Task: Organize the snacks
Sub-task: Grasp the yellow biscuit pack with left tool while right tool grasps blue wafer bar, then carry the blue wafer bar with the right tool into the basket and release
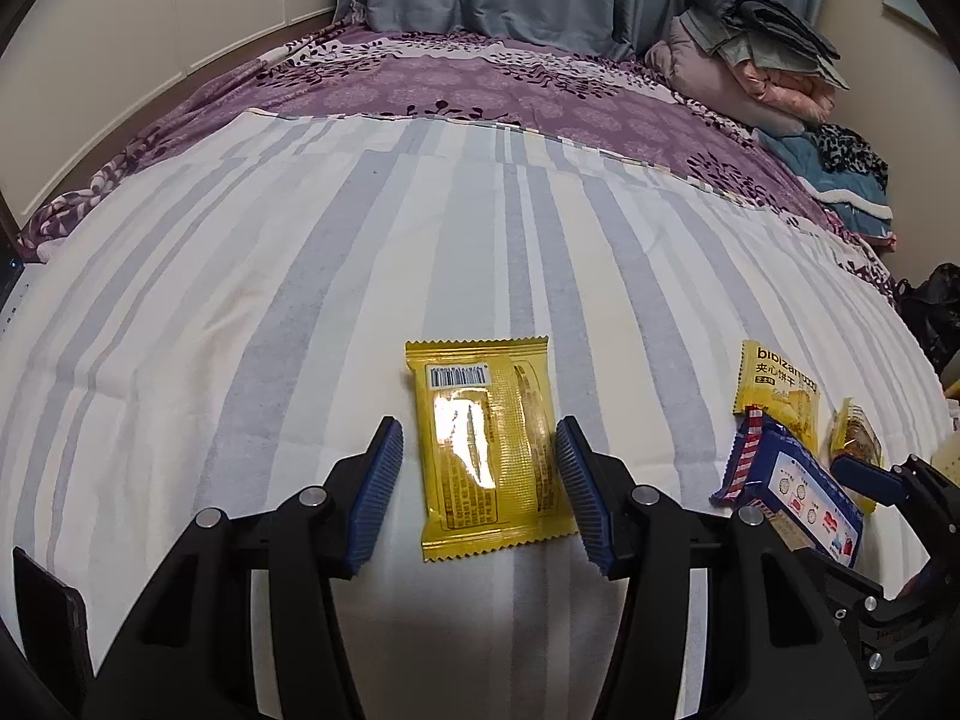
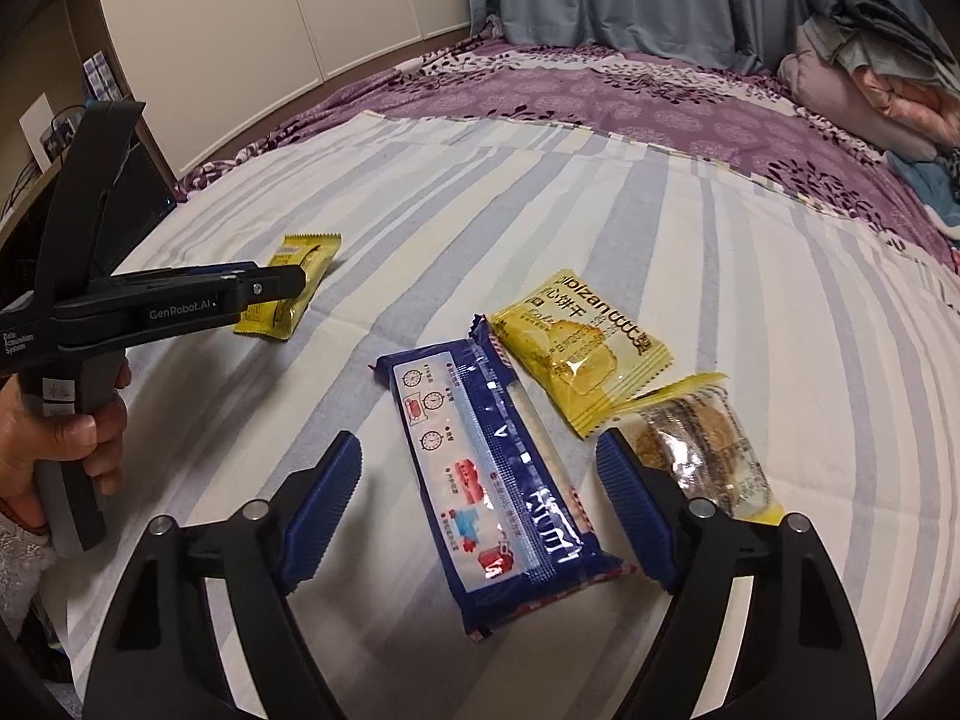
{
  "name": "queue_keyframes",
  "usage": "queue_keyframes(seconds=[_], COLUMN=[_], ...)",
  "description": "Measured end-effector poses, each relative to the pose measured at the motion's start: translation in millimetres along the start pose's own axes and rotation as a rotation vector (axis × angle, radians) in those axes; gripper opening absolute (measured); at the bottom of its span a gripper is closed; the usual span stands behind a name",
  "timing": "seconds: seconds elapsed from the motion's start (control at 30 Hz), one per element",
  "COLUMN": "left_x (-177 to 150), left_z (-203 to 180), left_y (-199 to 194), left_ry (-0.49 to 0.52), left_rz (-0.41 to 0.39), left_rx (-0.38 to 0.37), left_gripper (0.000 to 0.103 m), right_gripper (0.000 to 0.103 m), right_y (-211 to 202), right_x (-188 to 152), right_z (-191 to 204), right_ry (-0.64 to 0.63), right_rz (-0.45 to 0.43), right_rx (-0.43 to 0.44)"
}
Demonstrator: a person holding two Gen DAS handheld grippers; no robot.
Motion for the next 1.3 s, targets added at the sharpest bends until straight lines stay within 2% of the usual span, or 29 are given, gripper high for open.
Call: queue_keyframes(seconds=[0.13,0.2,0.23,0.33,0.4,0.43,0.47,0.5,0.57,0.77,0.97,1.3], left_x=[0,1,1,1,1,1,1,1,0,-2,3,13], left_z=[-1,-1,-2,-6,-7,-7,-6,-3,1,8,0,-31], left_y=[4,6,8,10,11,11,10,9,7,-9,-33,-70], left_ry=[0.002,0.004,0.008,0.026,0.034,0.034,0.033,0.036,0.030,0.018,0.034,0.088], left_rz=[0.004,0.008,0.019,0.024,0.021,0.017,0.013,0.011,0.005,-0.021,-0.065,-0.125], left_rx=[-0.004,0.002,0.004,0.009,0.018,0.019,0.026,0.038,0.031,0.034,0.015,-0.032], left_gripper=[0.058,0.065,0.065,0.071,0.072,0.071,0.065,0.052,0.048,0.046,0.046,0.046], right_gripper=[0.068,0.065,0.064,0.063,0.063,0.063,0.060,0.058,0.053,0.046,0.046,0.046], right_y=[3,2,1,1,2,2,3,3,2,-7,-27,-87], right_x=[-2,-3,-4,-5,-5,-3,-3,-3,-2,-8,-15,-16], right_z=[0,0,0,1,1,1,1,0,1,3,2,-13], right_ry=[-0.007,-0.002,0.002,0.006,0.006,0.007,0.007,0.006,0.003,0.012,0.053,0.146], right_rz=[0.005,0.003,0.002,-0.001,-0.002,-0.003,-0.004,-0.007,-0.010,-0.016,-0.032,-0.134], right_rx=[-0.027,-0.039,-0.043,-0.052,-0.058,-0.060,-0.067,-0.079,-0.079,-0.059,-0.006,0.032])
Point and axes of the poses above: each gripper's, at about its wrist camera, not at the fingertips, and y roughly the way its jaws point, z to its left, x to its top, the point moved 8 cm from there along y, roughly the way its jaws point, and after that the axes turned 13 degrees about y, right-handed, at the moved point
